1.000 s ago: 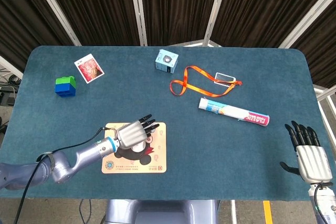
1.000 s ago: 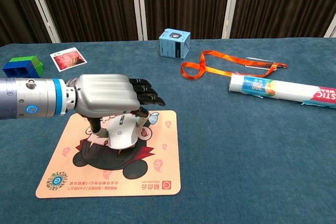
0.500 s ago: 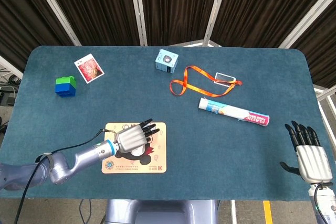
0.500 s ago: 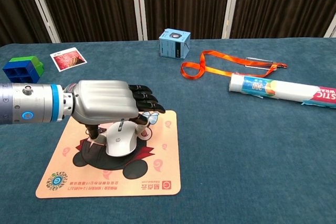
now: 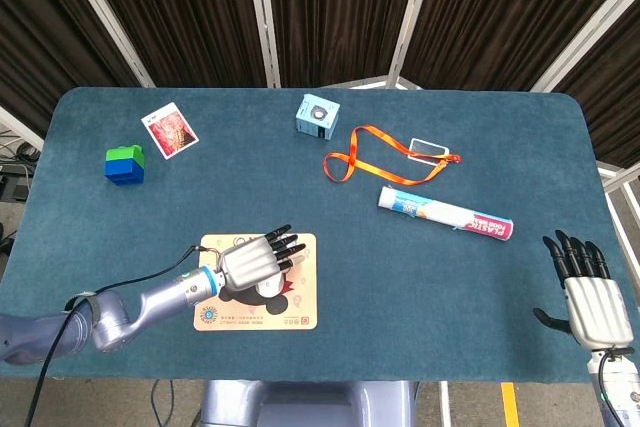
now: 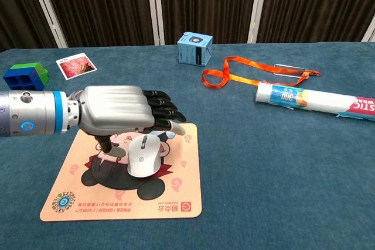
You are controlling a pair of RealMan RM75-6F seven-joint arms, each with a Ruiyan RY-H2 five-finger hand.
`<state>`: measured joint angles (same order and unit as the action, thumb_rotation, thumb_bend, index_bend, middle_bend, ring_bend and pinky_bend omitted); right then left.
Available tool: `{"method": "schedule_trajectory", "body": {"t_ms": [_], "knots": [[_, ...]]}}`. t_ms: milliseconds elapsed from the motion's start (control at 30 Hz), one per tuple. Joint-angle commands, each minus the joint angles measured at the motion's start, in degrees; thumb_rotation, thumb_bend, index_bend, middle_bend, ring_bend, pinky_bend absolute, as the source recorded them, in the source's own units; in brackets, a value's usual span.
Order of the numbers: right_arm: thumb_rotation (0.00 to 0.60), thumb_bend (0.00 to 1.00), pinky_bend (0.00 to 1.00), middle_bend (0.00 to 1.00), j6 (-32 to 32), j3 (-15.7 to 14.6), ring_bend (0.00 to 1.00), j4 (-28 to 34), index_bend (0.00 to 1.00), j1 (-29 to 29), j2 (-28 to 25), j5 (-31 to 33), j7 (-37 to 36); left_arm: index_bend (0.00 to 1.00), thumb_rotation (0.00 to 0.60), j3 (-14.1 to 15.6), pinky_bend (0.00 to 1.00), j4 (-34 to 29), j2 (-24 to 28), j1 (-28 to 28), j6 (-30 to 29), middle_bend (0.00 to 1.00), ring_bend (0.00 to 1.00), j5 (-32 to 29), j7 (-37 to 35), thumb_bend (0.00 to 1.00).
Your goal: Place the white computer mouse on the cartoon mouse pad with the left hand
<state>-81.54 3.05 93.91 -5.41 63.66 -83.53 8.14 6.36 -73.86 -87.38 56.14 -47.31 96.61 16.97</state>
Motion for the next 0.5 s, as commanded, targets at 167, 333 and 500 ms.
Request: {"method": "schedule_trajectory", "body": {"t_ms": [167,333,500], "knots": [[0.6,0.09,0.0,0.0,0.0,0.0,0.0,-0.1,0.0,0.0,0.0,0.0,-0.1,0.08,0.6,-1.1,0.0,-3.1,2.9,-2.3,-4.1,0.0,0.0,-0.8,-0.7,0.26],[0.6,0.09,0.0,0.0,0.0,0.0,0.0,-0.1,0.0,0.0,0.0,-0.1,0.1,0.07,0.6,-2.3,0.0,-8.6,8.6,-6.0,-10.3,0.0,0.0,-2.3,0.8,0.25],[0.6,0.09,0.0,0.0,-0.3,0.0,0.0,-0.1,0.0,0.1,0.2,-0.1,0.6,0.07,0.6,-2.9,0.0,-15.4,14.4,-11.5,-17.1,0.0,0.0,-5.1,3.9,0.23]]}}
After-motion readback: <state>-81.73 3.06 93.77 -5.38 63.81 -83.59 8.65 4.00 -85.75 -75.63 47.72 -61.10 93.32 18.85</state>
